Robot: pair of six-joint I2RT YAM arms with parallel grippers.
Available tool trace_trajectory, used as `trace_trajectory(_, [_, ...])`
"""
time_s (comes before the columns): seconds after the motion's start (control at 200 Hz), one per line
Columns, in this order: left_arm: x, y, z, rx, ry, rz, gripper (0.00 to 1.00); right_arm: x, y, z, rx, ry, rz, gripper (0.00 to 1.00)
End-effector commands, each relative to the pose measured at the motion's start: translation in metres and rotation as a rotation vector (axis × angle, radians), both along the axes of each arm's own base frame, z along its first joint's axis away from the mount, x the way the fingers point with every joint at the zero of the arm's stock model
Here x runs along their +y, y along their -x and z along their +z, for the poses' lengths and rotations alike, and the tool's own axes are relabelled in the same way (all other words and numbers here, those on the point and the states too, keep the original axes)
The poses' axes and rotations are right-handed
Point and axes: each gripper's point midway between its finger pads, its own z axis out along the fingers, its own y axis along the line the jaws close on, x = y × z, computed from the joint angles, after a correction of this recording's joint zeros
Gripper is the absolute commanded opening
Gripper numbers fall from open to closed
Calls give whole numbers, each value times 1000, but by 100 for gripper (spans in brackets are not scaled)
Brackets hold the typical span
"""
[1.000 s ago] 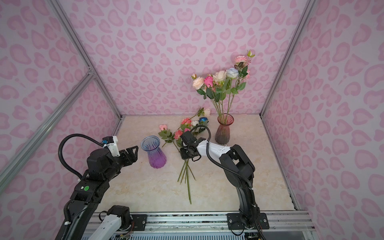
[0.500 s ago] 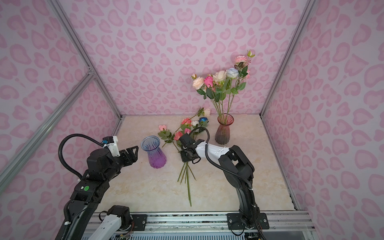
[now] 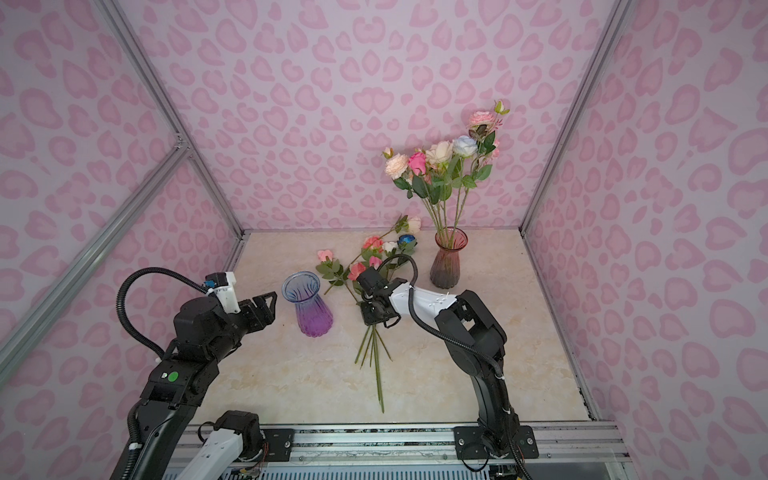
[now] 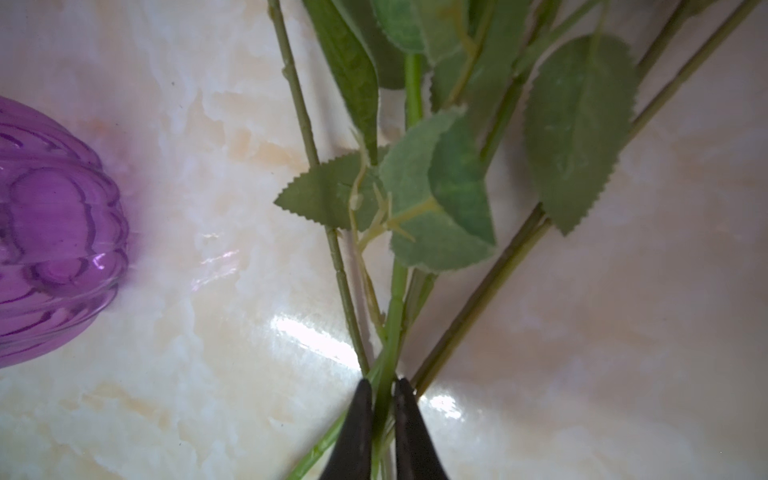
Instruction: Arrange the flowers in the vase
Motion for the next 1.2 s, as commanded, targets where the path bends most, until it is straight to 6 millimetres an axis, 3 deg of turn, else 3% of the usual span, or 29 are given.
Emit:
trace_trajectory(0.0, [0,-3,8,-35,-1,2,78,-1,2,2,-5,7,13,7])
trace_trajectory(0.155, [0,-3,8,-34,0,0,78,-4,2,21,-38,-12,6,3])
trace_trajectory(0.635, [0,-4,10,-39,1,2,78,-12,1,118,-206,-120,4,2])
trace_trajectory(0.94, [1,-5,9,-36,3,9,78,9,-15,245,-509,-370,2,0])
trace_trajectory(0.955, [1,-5,9,-34,2,10,78,11,-18,264,-549,-401,0,0])
trace_trajectory(0.975, [1,-5,9,-35,1,10,78,13,-18,275,-576,-421,3,0])
trace_trajectory(1.195, [3,-6,9,-36,-4,19,78,27,-13,357,-844,-567,19,0])
